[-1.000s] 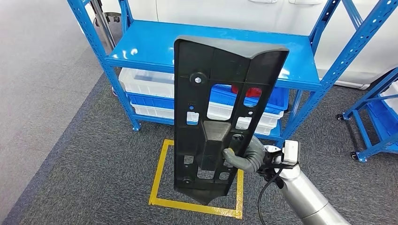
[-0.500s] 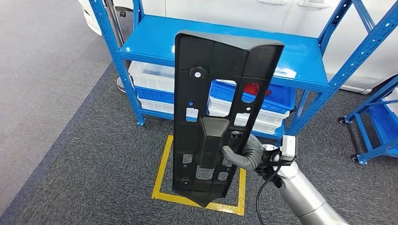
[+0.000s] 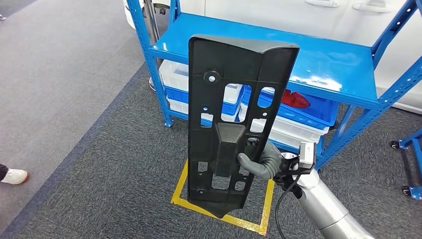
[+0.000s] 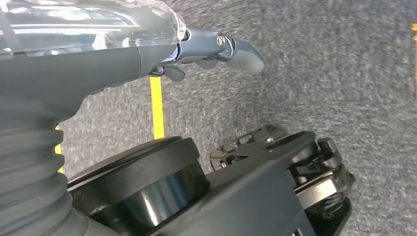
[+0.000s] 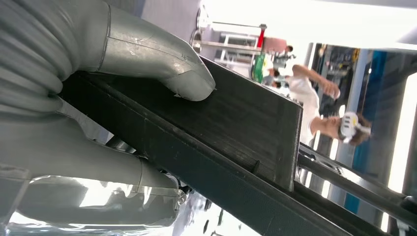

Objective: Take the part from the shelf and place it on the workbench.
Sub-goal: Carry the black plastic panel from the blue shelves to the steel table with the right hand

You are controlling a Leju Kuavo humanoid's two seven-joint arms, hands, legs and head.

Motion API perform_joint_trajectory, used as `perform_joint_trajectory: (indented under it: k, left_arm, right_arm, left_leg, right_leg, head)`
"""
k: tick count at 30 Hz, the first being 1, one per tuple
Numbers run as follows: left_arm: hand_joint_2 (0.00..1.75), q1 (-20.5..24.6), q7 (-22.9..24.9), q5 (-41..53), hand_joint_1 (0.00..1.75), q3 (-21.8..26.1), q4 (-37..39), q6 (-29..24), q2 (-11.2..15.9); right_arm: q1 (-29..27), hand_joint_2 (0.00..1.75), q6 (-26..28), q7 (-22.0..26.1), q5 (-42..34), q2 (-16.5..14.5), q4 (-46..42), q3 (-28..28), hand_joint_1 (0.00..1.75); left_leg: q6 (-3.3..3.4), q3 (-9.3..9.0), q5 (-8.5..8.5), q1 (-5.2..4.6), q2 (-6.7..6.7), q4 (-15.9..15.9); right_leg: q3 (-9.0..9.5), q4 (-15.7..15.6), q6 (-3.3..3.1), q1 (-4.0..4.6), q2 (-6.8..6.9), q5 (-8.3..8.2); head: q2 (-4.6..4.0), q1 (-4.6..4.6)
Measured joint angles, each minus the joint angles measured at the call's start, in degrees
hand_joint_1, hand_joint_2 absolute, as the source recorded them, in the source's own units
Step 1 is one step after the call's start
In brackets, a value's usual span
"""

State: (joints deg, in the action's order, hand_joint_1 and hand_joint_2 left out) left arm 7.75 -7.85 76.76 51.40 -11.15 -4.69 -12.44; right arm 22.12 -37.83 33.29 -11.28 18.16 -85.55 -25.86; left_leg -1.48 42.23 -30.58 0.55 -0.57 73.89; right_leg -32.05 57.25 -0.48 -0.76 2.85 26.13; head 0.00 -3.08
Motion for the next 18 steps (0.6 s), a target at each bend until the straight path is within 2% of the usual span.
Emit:
perform_joint_trajectory:
  k: [1, 2, 4, 6, 8, 9, 10, 11, 12, 13, 14, 15, 16, 17, 18]
  left_arm:
    - [1.75, -0.04, 0.0, 0.0, 0.0, 0.01, 0.0, 0.0, 0.01]
    - [1.75, -0.04, 0.0, 0.01, 0.0, 0.01, 0.0, 0.0, 0.02]
    - [1.75, 0.02, -0.01, 0.04, 0.0, 0.01, 0.0, 0.04, 0.02]
    - [1.75, -0.13, -0.02, 0.04, 0.0, 0.01, 0.0, 0.07, 0.02]
    - [1.75, -0.52, -0.04, -0.02, 0.0, 0.02, 0.0, 0.05, 0.02]
    - [1.75, -0.7, -0.07, -0.1, 0.0, 0.03, 0.0, 0.03, 0.02]
    - [1.75, -0.8, -0.08, -0.24, 0.0, 0.04, 0.0, 0.01, 0.02]
    - [1.75, -0.85, -0.09, -0.42, 0.0, 0.05, 0.0, -0.01, 0.01]
    - [1.75, -0.89, -0.1, -0.65, 0.0, 0.08, 0.0, -0.05, -0.01]
    - [1.75, -0.99, -0.1, -0.86, 0.0, 0.1, 0.0, -0.1, -0.02]
    - [1.75, -1.16, -0.13, -1.01, 0.0, 0.13, 0.0, -0.17, -0.02]
    - [1.75, -1.38, -0.19, -1.12, 0.0, 0.15, 0.0, -0.29, -0.02]
    - [1.75, -1.61, -0.26, -1.15, 0.0, 0.17, 0.0, -0.42, -0.01]
    - [1.75, -1.76, -0.35, -1.09, 0.0, 0.19, 0.0, -0.51, -0.01]
    - [1.75, -1.85, -0.42, -0.93, 0.0, 0.19, 0.0, -0.6, -0.02]
  right_arm:
    - [-0.01, 1.75, 0.0, -0.02, 0.0, 0.0, 0.0, 0.0, 1.75]
    - [-0.01, 1.75, 0.02, -0.03, 0.0, 0.0, 0.0, 0.0, 1.75]
    - [-0.02, 1.75, 0.11, -0.04, -0.02, 0.0, -0.01, 0.01, 1.75]
    - [-0.38, 1.75, 0.36, -0.03, -0.06, -0.01, -0.24, 0.07, 1.75]
    - [-1.27, 1.75, 0.67, 0.06, -0.09, -0.08, -0.84, 0.2, 1.75]
    - [-1.76, 1.75, 0.78, 0.14, -0.1, -0.12, -1.16, 0.29, 1.75]
    - [-2.16, 1.75, 0.82, 0.27, -0.1, -0.17, -1.4, 0.4, 1.75]
    - [-2.53, 1.75, 0.8, 0.4, -0.1, -0.2, -1.53, 0.56, 1.75]
    - [-2.89, 1.75, 0.74, 0.53, -0.1, -0.24, -1.56, 0.69, 1.75]
    - [-3.26, 1.75, 0.61, 0.65, -0.11, -0.26, -1.51, 0.79, 1.75]
    - [-3.62, 1.75, 0.42, 0.69, -0.1, -0.27, -1.42, 0.85, 1.75]
    - [-3.95, 1.75, 0.2, 0.73, -0.08, -0.28, -1.31, 0.85, 1.75]
    - [-4.19, 1.75, 0.0, 0.78, -0.03, -0.28, -1.21, 0.85, 1.75]
    - [-4.37, 1.75, -0.05, 0.87, 0.02, -0.28, -1.16, 0.86, 1.75]
    - [-4.56, 1.75, 0.0, 1.01, 0.08, -0.28, -1.22, 0.91, 1.75]
  left_leg:
    - [0.03, -1.24, 1.59, 0.01, 0.23, -2.37]
    - [0.13, -3.24, 3.59, 0.01, 0.68, -6.19]
    - [0.73, -6.85, 5.79, -0.34, 2.15, -13.13]
    - [1.54, -7.82, 5.83, -0.69, 2.57, -15.36]
    - [2.26, -7.71, 6.08, -0.64, 1.58, -15.6]
    - [2.58, -7.76, 6.22, -0.58, 1.14, -15.8]
    - [2.89, -7.81, 6.41, -0.46, 0.71, -16.03]
    - [3.12, -7.86, 6.56, -0.34, 0.28, -16.2]
    - [3.26, -7.83, 6.64, -0.34, -0.21, -16.24]
    - [3.35, -7.79, 6.69, -0.36, -0.75, -16.23]
    - [3.38, -7.78, 6.7, -0.41, -1.35, -16.2]
    - [3.39, -7.77, 6.7, -0.44, -1.99, -16.13]
    - [3.38, -7.77, 6.7, -0.46, -2.67, -16.02]
    - [3.36, -7.79, 6.69, -0.46, -3.37, -15.88]
    - [3.29, -7.75, 6.66, -0.42, -4.05, -15.74]
  right_leg:
    - [0.02, 0.1, 0.04, 0.02, 0.58, 0.1]
    - [0.07, 0.23, 0.15, 0.02, 1.14, 0.25]
    - [0.09, 0.55, 0.54, 0.23, 2.07, 0.58]
    - [0.07, 0.71, 1.05, 0.51, 2.77, 0.73]
    - [0.15, 0.68, 1.62, 0.51, 3.27, 0.84]
    - [0.1, 0.97, 1.91, 0.35, 2.59, 1.26]
    - [-0.39, 2.24, 2.16, 0.15, 1.35, 2.27]
    - [-1.48, 4.74, 2.37, -0.04, -0.16, 3.86]
    - [-3.11, 8.39, 2.49, -0.18, -1.54, 5.78]
    - [-5.09, 12.54, 2.56, -0.22, -2.17, 7.54]
    - [-6.74, 15.85, 2.61, -0.22, -2.35, 8.53]
    - [-7.64, 17.41, 2.6, -0.22, -2.4, 8.46]
    - [-7.42, 16.59, 2.51, -0.22, -2.47, 7.2]
    - [-6.11, 13.55, 2.35, -0.23, -2.73, 5.05]
    - [-4.3, 9.38, 2.13, -0.29, -3.59, 2.91]
  head:
    - [0.0, 0.0]
    - [0.0, 0.0]
    - [0.0, 0.0]
    - [0.0, 0.0]
    - [0.0, 0.0]
    - [0.0, 0.0]
    - [0.0, 0.0]
    - [0.0, 0.0]
    - [0.0, 0.0]
    - [0.0, 0.0]
    - [0.0, 0.0]
    - [0.0, 0.0]
    - [0.0, 0.0]
    - [0.0, 0.0]
    - [0.0, 0.0]
